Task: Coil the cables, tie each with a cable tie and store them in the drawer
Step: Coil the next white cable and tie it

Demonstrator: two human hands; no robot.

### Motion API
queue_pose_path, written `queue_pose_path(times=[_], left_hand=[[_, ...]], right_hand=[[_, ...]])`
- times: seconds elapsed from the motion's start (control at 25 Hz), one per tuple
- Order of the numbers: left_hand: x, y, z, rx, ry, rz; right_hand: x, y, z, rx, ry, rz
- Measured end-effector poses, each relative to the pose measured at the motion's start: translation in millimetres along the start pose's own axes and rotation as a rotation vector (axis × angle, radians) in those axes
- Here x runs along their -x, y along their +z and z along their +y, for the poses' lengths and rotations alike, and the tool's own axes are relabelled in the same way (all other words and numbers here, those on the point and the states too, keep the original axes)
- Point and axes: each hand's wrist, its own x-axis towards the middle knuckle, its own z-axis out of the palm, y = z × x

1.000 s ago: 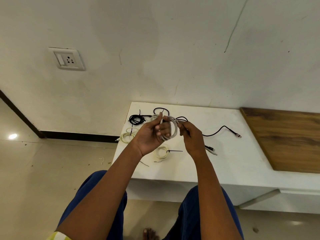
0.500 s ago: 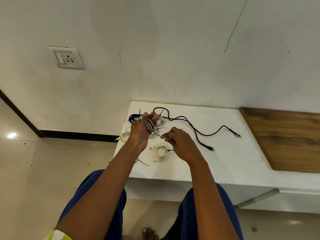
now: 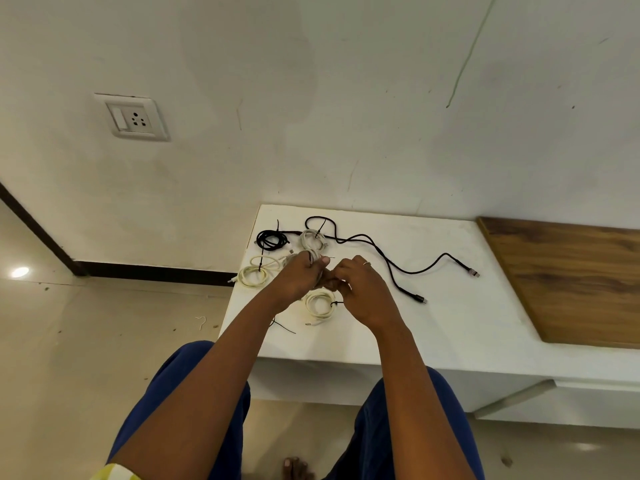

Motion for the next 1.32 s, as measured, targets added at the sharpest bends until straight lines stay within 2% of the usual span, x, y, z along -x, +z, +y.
queue_pose_path(times=[0.16,0.4,0.52,0.64,0.72,1.04,1.16,1.32], left_hand=[[6.2,-5.2,-0.5,0.072,0.000,-0.182],[6.0,-4.4,2.6,0.114,-0.035,-0.257],[6.1,-4.4,3.5,0.154,-0.064,-0.270],[6.9,-4.0,4.3,0.246,-0.095,-0.254],[7.1,-4.1,4.9,0.297,-0.112,-0.233],[3.8,4.8,1.2,0.277,-0.045,0.089],[3.0,5.8,-3.0,0.210,0.009,0.085],[1.8,3.6,-2.5,0.267,-0.038,0.017]], right_hand=[[1.7,-2.8,0.5,-0.197,0.061,0.120],[0.4,-4.7,2.6,-0.461,0.122,0.279],[2.6,-5.4,6.1,-0.559,0.180,0.212],[4.1,-5.7,8.1,-0.744,0.223,0.013],[4.7,-3.4,8.7,-0.749,0.188,-0.020],[-2.0,5.7,0.4,-0.577,0.200,0.180],[-1.6,6.3,-0.9,-0.566,0.214,0.222],[-3.1,5.7,0.6,-0.660,0.311,0.252]])
